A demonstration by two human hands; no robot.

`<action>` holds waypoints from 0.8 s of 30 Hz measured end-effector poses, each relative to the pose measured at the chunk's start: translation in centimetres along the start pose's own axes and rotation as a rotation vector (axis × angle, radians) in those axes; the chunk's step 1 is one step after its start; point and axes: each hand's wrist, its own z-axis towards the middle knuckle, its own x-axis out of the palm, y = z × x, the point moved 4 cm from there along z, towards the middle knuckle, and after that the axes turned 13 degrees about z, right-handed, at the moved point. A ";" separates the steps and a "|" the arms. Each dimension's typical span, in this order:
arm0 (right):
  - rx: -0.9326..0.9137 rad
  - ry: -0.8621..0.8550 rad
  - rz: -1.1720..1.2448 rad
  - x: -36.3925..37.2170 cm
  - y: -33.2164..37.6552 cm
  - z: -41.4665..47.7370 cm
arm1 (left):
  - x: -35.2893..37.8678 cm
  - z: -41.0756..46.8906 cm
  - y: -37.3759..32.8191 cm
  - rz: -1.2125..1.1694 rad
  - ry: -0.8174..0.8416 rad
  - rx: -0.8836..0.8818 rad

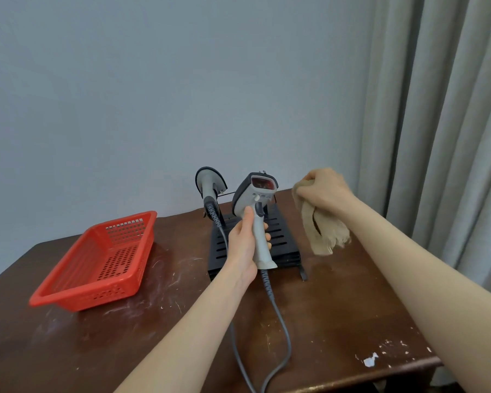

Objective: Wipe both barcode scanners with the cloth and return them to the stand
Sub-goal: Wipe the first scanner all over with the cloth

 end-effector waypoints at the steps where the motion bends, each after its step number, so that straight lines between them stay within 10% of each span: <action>1: 0.028 0.054 0.020 0.2 -0.2 -0.1 | 0.0 0.0 0.0 -0.002 0.002 -0.003; 17: 0.127 0.106 0.406 -0.2 -0.8 0.4 | 0.4 -0.5 -0.2 -0.002 0.021 -0.005; 24: 0.368 0.213 1.075 0.3 -1.0 0.6 | 0.4 -0.6 -0.1 0.002 0.021 -0.022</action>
